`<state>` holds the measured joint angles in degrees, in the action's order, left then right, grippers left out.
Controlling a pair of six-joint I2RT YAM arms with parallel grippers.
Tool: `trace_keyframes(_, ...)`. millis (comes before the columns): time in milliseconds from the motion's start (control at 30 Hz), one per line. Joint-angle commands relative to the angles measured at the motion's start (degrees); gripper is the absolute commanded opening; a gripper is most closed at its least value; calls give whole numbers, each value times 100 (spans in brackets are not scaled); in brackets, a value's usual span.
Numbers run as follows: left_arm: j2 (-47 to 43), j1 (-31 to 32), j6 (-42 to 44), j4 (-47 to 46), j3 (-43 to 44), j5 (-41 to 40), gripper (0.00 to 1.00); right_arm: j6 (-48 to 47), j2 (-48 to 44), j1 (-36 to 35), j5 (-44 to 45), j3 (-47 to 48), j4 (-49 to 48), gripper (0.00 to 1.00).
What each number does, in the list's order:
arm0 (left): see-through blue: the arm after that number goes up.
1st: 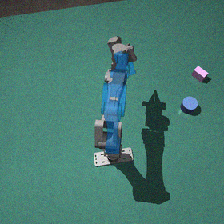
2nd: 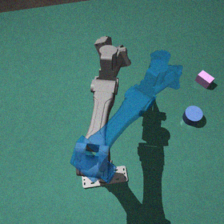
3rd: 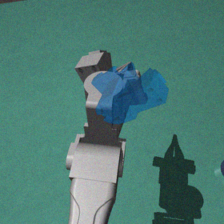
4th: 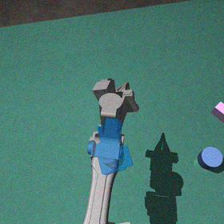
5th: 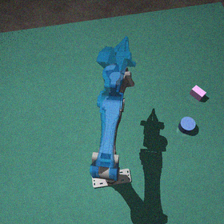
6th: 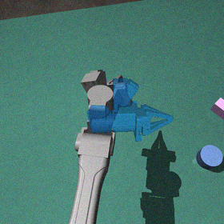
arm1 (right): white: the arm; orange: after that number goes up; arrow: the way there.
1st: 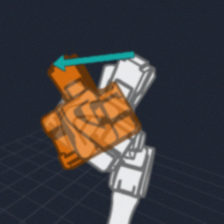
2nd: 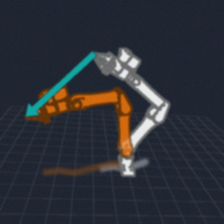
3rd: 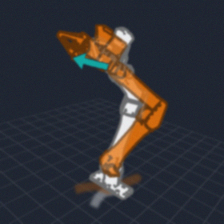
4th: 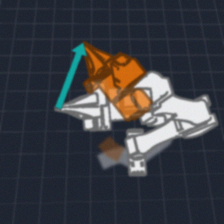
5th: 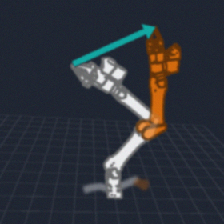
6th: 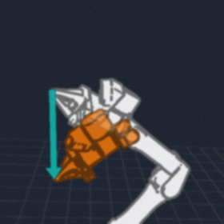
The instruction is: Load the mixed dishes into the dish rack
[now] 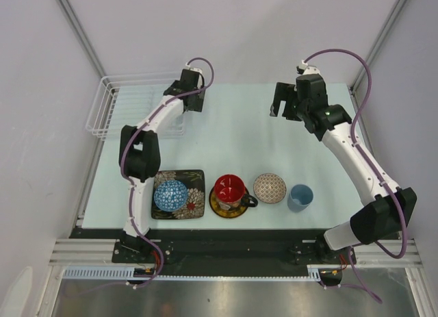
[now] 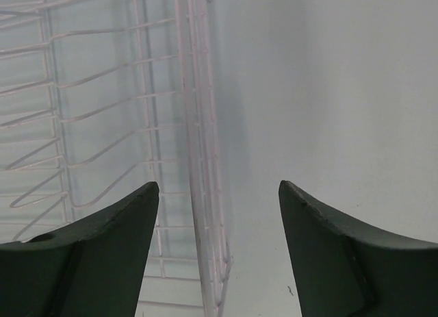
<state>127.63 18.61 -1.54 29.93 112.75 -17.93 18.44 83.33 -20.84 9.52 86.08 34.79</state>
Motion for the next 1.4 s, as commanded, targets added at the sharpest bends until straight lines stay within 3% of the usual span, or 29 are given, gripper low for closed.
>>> trace_keyframes(0, 77, -7, -66, -172, 309, -149, 61, 90, -229, 36, -161, -13, -95, 96)
trace_keyframes(100, 253, 2, -66, -84, 362, 18, 25, 142, -229, 45, -231, -13, -112, 93)
trace_keyframes(167, 323, 54, -66, -58, 327, 79, 17, 160, -221, 45, -249, -4, -112, 93)
trace_keyframes(433, 403, 292, 66, -84, 353, 220, 12, 213, -221, 54, -336, -13, -139, 92)
trace_keyframes(1033, 763, 1795, 401, 197, 1231, 475, 12, 204, -317, 63, -345, -127, 55, 87)
trace_keyframes(1133, 693, 1821, 356, 267, 1389, 432, 15, 213, -256, 63, -337, -127, 72, 89)
trace_keyframes(1233, 474, 1716, 523, 294, 1443, 133, 40, 213, -142, 45, -363, -136, 72, 91)
trace_keyframes(1267, 386, 1586, 558, 303, 1425, 63, 54, 213, -107, 28, -372, -136, 64, 92)
trace_keyframes(1367, -44, 1200, 567, 364, 1294, 79, 80, 213, 51, -86, -302, -136, 20, 94)
